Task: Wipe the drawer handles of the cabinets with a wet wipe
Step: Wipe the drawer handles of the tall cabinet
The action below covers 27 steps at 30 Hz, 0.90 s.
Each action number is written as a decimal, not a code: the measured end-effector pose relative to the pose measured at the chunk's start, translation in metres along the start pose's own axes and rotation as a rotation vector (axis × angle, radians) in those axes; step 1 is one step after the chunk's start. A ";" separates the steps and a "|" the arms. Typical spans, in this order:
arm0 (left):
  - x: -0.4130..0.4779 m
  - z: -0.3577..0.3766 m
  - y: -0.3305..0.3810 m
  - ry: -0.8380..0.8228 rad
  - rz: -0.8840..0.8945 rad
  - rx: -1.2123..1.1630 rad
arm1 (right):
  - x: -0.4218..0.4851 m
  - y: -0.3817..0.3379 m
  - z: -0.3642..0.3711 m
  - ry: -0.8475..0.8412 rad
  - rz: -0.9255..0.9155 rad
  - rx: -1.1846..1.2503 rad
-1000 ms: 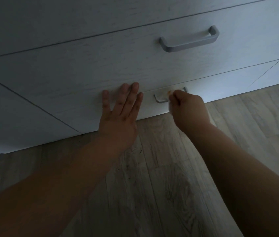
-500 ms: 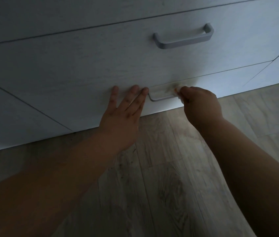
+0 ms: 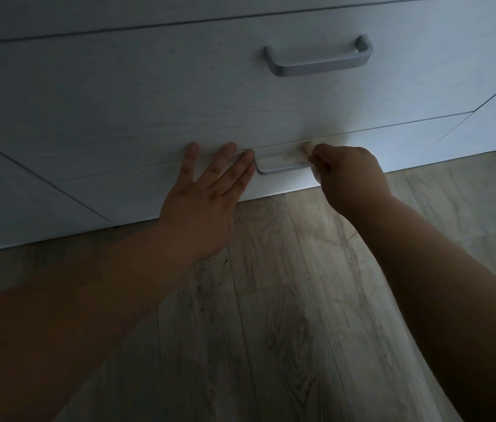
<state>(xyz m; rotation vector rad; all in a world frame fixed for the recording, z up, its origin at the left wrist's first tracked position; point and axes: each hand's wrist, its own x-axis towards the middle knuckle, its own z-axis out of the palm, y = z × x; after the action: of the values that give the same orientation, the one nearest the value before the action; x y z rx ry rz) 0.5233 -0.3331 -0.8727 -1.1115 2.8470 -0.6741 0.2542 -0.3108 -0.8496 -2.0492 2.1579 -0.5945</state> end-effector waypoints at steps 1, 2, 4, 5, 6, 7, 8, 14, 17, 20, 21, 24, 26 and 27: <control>0.000 0.000 0.001 0.008 -0.010 -0.012 | 0.000 0.001 -0.002 -0.008 -0.037 -0.097; 0.001 0.001 0.002 0.006 -0.018 -0.016 | 0.000 0.002 -0.002 -0.014 -0.068 -0.163; 0.001 0.000 0.006 -0.023 -0.022 0.003 | 0.000 0.000 0.000 -0.038 -0.086 -0.170; 0.001 0.000 0.007 -0.039 -0.018 0.019 | 0.001 -0.003 0.000 -0.051 -0.062 -0.138; 0.001 0.000 0.008 -0.047 -0.015 0.032 | 0.003 -0.006 0.003 -0.061 -0.011 -0.081; 0.001 0.000 0.008 -0.044 -0.015 0.042 | 0.006 -0.008 0.004 -0.061 0.050 0.000; 0.000 0.000 0.007 -0.034 -0.019 0.047 | 0.008 -0.008 0.005 -0.055 0.095 0.071; -0.001 0.000 0.006 -0.034 -0.023 0.042 | -0.001 0.000 -0.001 -0.040 -0.079 -0.145; 0.000 0.000 0.007 -0.048 -0.032 0.051 | 0.002 -0.008 0.007 -0.049 -0.006 -0.128; 0.000 0.002 0.007 -0.036 -0.033 0.079 | 0.007 -0.008 0.014 0.001 0.129 0.100; -0.001 0.003 0.006 -0.026 -0.033 0.086 | 0.005 -0.007 0.014 0.016 0.110 0.094; -0.001 0.005 0.004 0.005 -0.040 0.107 | -0.005 -0.007 0.012 0.068 0.002 -0.126; 0.000 0.004 0.004 -0.008 -0.039 0.123 | -0.013 -0.014 0.021 0.111 0.050 -0.093; 0.000 0.002 0.005 -0.021 -0.041 0.132 | -0.016 -0.020 0.025 0.137 0.111 -0.004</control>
<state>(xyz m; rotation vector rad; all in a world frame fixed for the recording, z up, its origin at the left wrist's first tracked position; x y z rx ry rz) 0.5198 -0.3307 -0.8767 -1.1518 2.7240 -0.8333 0.2831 -0.3004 -0.8686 -1.9280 2.3306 -0.7363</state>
